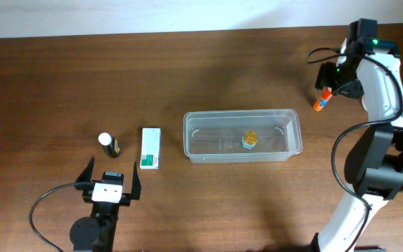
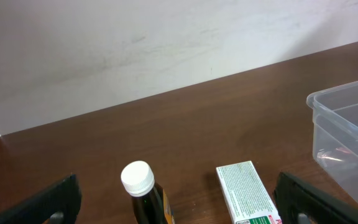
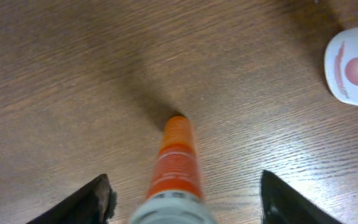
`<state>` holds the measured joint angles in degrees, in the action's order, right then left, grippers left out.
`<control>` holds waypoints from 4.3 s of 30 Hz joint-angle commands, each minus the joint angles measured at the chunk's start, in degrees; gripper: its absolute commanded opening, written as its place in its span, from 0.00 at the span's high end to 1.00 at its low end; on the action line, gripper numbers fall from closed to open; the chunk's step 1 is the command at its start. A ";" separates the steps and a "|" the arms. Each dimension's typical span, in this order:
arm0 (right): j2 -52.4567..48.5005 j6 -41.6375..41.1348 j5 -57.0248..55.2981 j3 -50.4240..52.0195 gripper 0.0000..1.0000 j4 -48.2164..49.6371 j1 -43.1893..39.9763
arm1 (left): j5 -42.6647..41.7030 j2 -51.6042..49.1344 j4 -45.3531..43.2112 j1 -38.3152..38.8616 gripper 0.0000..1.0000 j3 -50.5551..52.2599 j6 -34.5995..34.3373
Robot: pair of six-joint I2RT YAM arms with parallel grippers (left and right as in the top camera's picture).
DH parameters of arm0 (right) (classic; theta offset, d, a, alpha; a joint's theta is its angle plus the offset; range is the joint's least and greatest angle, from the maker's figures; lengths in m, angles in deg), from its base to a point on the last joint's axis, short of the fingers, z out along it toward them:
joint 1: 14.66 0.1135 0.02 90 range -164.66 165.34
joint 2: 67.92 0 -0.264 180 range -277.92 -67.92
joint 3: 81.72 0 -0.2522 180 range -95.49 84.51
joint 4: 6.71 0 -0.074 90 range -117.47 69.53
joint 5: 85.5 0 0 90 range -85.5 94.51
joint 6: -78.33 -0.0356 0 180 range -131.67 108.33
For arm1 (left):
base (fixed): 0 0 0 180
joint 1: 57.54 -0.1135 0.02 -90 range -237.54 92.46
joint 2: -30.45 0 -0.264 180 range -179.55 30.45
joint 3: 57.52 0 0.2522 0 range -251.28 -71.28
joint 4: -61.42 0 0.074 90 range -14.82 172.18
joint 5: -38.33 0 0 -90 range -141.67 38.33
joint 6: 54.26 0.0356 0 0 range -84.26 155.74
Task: Pack container
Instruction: 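Lower right gripper and grasp the orange tube by its top, then carry the orange tube into the container and release it upright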
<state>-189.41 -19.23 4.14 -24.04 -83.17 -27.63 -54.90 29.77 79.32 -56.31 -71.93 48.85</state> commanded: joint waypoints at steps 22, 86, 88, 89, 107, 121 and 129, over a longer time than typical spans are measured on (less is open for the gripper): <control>-0.87 0.04 -0.07 -0.76 0.71 0.09 -0.28 | -1.05 0.39 0.66 0.26 0.01 -0.15 0.26; 20.72 -1.05 4.48 22.62 0.78 -4.20 17.46 | -1.05 0.39 0.66 0.26 0.01 -0.15 0.26; 20.72 -1.05 4.48 23.69 0.74 -2.64 17.46 | -1.03 0.39 0.66 0.26 0.01 -0.15 0.26; 20.72 -1.05 4.48 24.06 0.74 -2.05 17.46 | -1.05 0.39 0.66 0.26 0.01 -0.15 0.26; 18.16 -1.07 4.46 24.76 0.73 1.07 17.46 | -1.05 0.39 0.66 0.26 0.01 -0.15 0.26; 16.90 -1.03 4.44 22.56 0.59 1.81 17.44 | -1.03 0.39 0.66 0.26 0.01 -0.15 0.26; 16.90 -1.09 -1.81 10.29 0.40 -6.01 17.33 | -1.05 0.39 0.66 0.26 0.01 -0.15 0.26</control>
<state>-172.25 -20.32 7.16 -7.03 -86.73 -10.54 -54.90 29.79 79.32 -56.31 -71.93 48.85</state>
